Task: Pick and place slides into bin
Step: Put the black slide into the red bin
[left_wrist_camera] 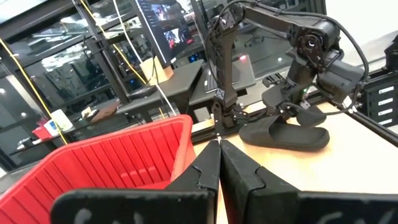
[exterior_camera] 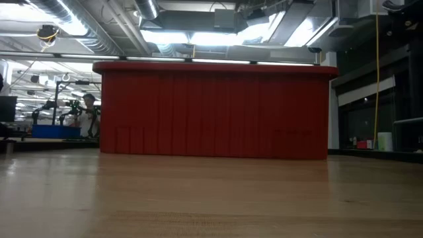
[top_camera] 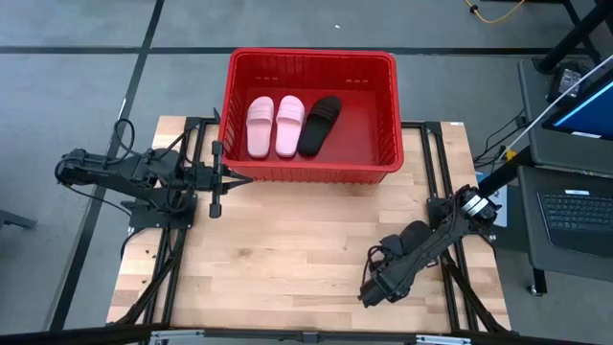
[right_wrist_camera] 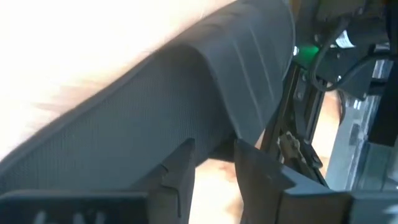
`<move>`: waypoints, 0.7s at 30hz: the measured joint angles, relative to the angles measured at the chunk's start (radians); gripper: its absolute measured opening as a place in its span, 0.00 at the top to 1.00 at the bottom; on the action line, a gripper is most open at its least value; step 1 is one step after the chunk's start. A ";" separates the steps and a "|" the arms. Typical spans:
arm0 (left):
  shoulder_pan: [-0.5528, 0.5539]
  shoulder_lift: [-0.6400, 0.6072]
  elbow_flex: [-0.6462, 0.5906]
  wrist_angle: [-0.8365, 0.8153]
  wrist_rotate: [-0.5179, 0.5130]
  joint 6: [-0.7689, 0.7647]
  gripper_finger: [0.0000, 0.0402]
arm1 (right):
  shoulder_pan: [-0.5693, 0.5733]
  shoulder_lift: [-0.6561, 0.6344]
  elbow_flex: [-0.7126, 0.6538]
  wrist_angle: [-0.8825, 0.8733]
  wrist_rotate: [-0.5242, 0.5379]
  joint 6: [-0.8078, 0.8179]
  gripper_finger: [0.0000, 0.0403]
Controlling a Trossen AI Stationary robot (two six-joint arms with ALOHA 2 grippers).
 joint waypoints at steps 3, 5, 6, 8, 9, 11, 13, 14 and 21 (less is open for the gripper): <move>0.000 0.000 0.000 0.000 0.000 0.000 0.99 | 0.000 0.000 -0.025 0.000 0.007 0.002 0.74; 0.000 0.000 0.000 0.000 0.000 0.000 0.99 | 0.000 0.000 -0.045 0.000 0.009 0.003 0.74; 0.000 0.000 0.000 0.000 0.000 0.000 0.99 | 0.000 0.000 -0.054 0.000 0.012 0.002 0.74; 0.000 0.000 0.000 0.000 0.000 0.000 0.99 | 0.000 0.000 -0.070 0.000 0.014 0.001 0.74; 0.000 0.000 0.000 0.000 0.000 0.000 0.99 | 0.000 0.000 -0.077 0.000 0.015 0.001 0.74; 0.000 0.000 0.000 0.000 0.000 0.000 0.99 | 0.000 0.000 -0.088 0.003 0.020 0.000 0.74; 0.000 0.000 0.000 0.000 0.000 0.000 0.99 | 0.000 0.000 -0.099 0.016 0.030 0.000 0.74; 0.000 0.000 0.000 0.000 0.000 0.000 0.99 | 0.000 0.000 -0.107 0.026 0.033 0.000 0.74; 0.000 0.000 0.000 0.000 0.000 0.001 0.99 | 0.000 -0.001 -0.161 0.103 0.040 0.000 0.74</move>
